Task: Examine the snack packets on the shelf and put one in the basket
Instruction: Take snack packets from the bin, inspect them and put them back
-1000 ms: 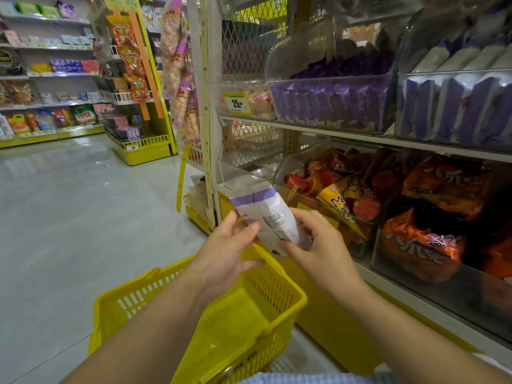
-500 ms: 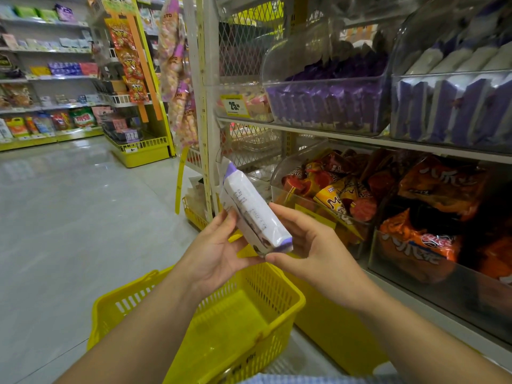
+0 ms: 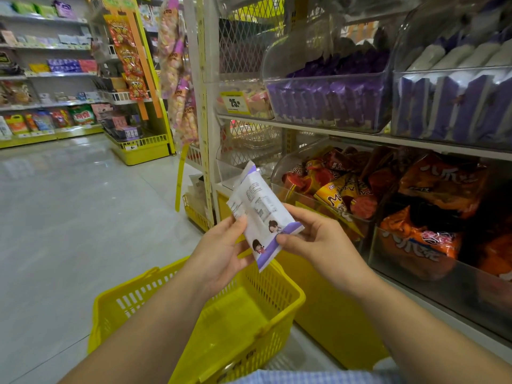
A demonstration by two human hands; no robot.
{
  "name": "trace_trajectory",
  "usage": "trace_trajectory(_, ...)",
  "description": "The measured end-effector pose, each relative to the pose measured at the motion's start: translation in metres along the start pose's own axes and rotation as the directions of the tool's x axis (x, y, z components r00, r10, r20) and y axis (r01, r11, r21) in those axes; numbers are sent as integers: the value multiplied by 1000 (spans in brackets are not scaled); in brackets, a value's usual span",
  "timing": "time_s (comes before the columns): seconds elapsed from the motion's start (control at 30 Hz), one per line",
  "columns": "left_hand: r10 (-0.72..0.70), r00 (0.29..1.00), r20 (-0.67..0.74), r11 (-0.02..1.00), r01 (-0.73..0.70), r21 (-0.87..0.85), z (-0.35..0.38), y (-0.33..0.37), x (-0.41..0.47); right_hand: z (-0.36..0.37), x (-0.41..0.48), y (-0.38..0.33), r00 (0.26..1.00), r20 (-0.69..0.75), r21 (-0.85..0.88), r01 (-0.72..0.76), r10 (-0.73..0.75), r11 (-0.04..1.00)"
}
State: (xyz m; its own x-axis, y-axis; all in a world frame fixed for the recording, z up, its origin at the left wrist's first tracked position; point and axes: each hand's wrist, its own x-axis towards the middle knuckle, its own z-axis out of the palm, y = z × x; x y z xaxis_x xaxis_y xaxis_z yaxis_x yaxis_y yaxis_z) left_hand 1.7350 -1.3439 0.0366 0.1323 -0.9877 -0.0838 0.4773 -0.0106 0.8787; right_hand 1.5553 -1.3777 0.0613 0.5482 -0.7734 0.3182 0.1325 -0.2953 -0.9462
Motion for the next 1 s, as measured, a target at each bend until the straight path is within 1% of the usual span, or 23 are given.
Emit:
trace_trajectory(0.03, 33, 999, 31, 999, -34, 33, 2, 2, -2, -3, 1, -1, 999, 14, 47, -29, 29, 998)
trace_trajectory(0.1, 106, 992, 61, 988, -112, 102, 5, 6, -5, -8, 2, -2, 989, 97, 137, -122, 109, 983)
trace_trajectory(0.13, 141, 988, 64, 981, -148, 127, 7, 9, -6, -10, 2, -1, 979, 138, 178, -172, 148, 969)
trace_trajectory(0.2, 197, 979, 49, 966, -203, 159, 11, 11, -8, -12, 3, 0, 965, 172, 254, -239, 200, 937)
trace_trajectory(0.3, 285, 959, -8, 931, -274, 240, 15, 9, -9, -9, 3, 1, 963, 143, 277, -260, 228, 925)
trace_trajectory(0.37, 359, 933, -16, 870, -329, 368, 15, 6, -9, -5, 2, 3, 973, 90, 236, -229, 214, 944)
trace_trajectory(0.4, 382, 924, 2, 836, -347, 425, 15, 5, -9, -3, 2, 4, 977, 62, 214, -212, 204, 953)
trace_trajectory(0.43, 377, 926, 36, 811, -349, 469, 14, 4, -8, -1, 1, 4, 980, 34, 195, -197, 194, 961)
trace_trajectory(0.47, 339, 938, 76, 796, -329, 508, 14, 3, -7, 1, 1, 4, 982, 8, 176, -185, 186, 967)
trace_trajectory(0.53, 208, 967, 146, 777, -254, 576, 14, 3, -7, 4, 0, 5, 983, -30, 136, -176, 182, 975)
trace_trajectory(0.57, 148, 975, 168, 773, -220, 595, 14, 3, -8, 4, 0, 5, 983, -39, 114, -177, 182, 978)
trace_trajectory(0.63, 94, 980, 177, 781, -183, 596, 15, 3, -10, 5, -1, 4, 984, -46, 44, -169, 171, 985)
trace_trajectory(0.73, 123, 978, 170, 783, -201, 588, 15, 2, -11, 6, -3, 5, 991, -50, -71, -131, 128, 989)
trace_trajectory(0.8, 139, 982, 130, 782, -189, 594, 15, 1, -12, 7, -4, 7, 994, -41, -120, -109, 105, 987)
trace_trajectory(0.93, 130, 990, 47, 812, -134, 568, 16, -1, -12, 8, -5, 8, 995, 1, -143, -101, 102, 984)
trace_trajectory(1.0, 148, 989, 12, 823, -130, 553, 15, -2, -10, 8, -6, 9, 995, 14, -170, -97, 101, 981)
